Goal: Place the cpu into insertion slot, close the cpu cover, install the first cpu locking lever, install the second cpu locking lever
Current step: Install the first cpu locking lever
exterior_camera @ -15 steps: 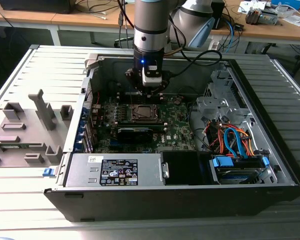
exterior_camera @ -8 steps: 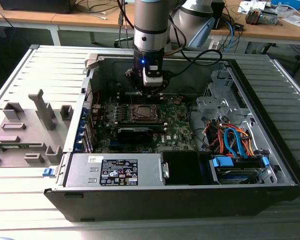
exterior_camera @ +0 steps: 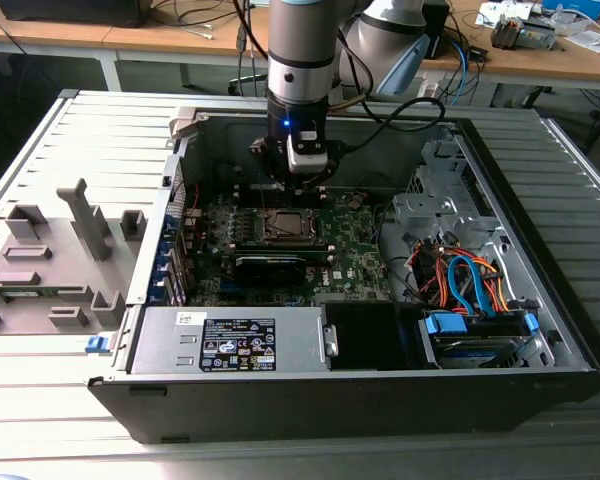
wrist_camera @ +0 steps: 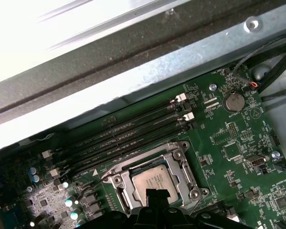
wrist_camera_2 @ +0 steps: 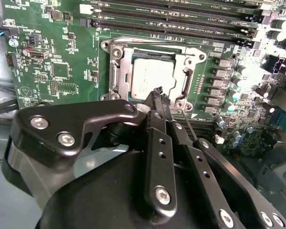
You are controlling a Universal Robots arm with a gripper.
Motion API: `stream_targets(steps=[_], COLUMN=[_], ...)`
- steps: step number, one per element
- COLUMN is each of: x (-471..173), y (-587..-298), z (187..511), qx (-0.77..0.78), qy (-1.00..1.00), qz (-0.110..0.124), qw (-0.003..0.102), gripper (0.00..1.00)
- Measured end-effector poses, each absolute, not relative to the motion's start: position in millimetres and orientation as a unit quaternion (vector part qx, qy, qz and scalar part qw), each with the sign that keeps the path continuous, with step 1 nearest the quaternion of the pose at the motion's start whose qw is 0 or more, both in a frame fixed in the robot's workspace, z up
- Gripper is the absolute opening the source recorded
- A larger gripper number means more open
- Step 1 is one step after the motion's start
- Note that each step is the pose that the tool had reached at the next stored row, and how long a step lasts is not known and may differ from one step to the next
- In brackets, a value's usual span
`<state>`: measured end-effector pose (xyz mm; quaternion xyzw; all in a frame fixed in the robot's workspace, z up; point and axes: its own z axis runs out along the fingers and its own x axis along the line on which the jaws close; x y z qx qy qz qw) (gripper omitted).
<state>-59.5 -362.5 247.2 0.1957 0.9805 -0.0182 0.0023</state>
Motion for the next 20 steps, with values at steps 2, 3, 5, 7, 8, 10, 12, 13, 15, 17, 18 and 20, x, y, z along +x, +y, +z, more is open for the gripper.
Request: stream_targets(steps=[2, 3, 5, 7, 8, 10, 12, 13, 15, 17, 18, 20], x=[-59.5, -59.5, -59.5, -59.5, -59.5, -59.5, -59.5, -59.5, -59.5, -59.5, -59.5, -59.5], y=[-362.5, -362.5, -362.5, -362.5, -362.5, -362.5, -362.5, -362.5, -362.5, -362.6, -362.5, -362.5], z=[247.2, 247.2, 247.2, 247.2, 247.2, 247.2, 247.2, 247.2, 247.2, 247.2, 247.2, 247.2], qx=[0.193, 0.191, 0.188, 0.184, 0.183, 0.18, 0.177, 0.175, 0.172, 0.168, 0.166, 0.163], qy=[0.981, 0.981, 0.982, 0.983, 0.983, 0.983, 0.984, 0.984, 0.985, 0.986, 0.986, 0.986], qz=[-0.018, -0.018, -0.018, -0.018, -0.018, -0.018, -0.018, -0.018, -0.018, -0.018, -0.018, -0.018], qw=[0.002, 0.002, 0.002, 0.002, 0.003, 0.003, 0.003, 0.003, 0.003, 0.003, 0.003, 0.003], gripper=[0.11, 0.11, 0.11, 0.11, 0.11, 0.11, 0.11, 0.11, 0.11, 0.11, 0.11, 0.11])
